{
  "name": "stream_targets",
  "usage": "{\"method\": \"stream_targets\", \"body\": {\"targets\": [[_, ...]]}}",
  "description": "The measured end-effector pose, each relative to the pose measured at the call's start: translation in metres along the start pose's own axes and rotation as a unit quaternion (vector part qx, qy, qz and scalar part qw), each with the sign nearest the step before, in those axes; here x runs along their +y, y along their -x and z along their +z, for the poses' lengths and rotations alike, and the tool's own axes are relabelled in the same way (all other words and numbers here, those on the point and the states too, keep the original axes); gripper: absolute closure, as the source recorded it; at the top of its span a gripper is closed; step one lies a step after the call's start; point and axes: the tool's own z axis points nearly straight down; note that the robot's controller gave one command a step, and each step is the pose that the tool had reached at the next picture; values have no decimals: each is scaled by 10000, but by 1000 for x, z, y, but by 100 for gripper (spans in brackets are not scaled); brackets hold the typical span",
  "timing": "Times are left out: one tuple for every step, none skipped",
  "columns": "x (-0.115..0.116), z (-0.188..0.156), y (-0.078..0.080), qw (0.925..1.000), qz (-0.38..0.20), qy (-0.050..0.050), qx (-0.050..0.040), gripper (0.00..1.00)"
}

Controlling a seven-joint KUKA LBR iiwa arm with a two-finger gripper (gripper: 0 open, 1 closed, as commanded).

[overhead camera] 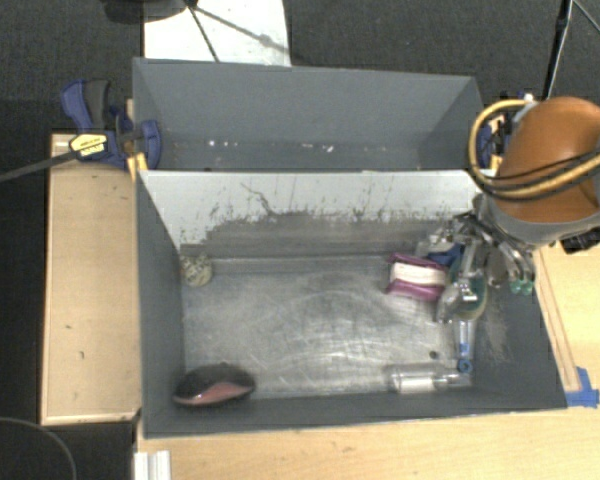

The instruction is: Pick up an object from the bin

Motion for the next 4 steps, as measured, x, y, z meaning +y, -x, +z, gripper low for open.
{"method": "stream_targets", "body": {"targets": [[1, 79, 29, 9968, -798, -1, -41, 0], [-35, 96, 42, 9991, -406, 50, -85, 0], [-35, 95, 42, 9991, -412, 47, -89, 100], [-32, 16, 27, 9989, -473, 2, -33, 100]]}}
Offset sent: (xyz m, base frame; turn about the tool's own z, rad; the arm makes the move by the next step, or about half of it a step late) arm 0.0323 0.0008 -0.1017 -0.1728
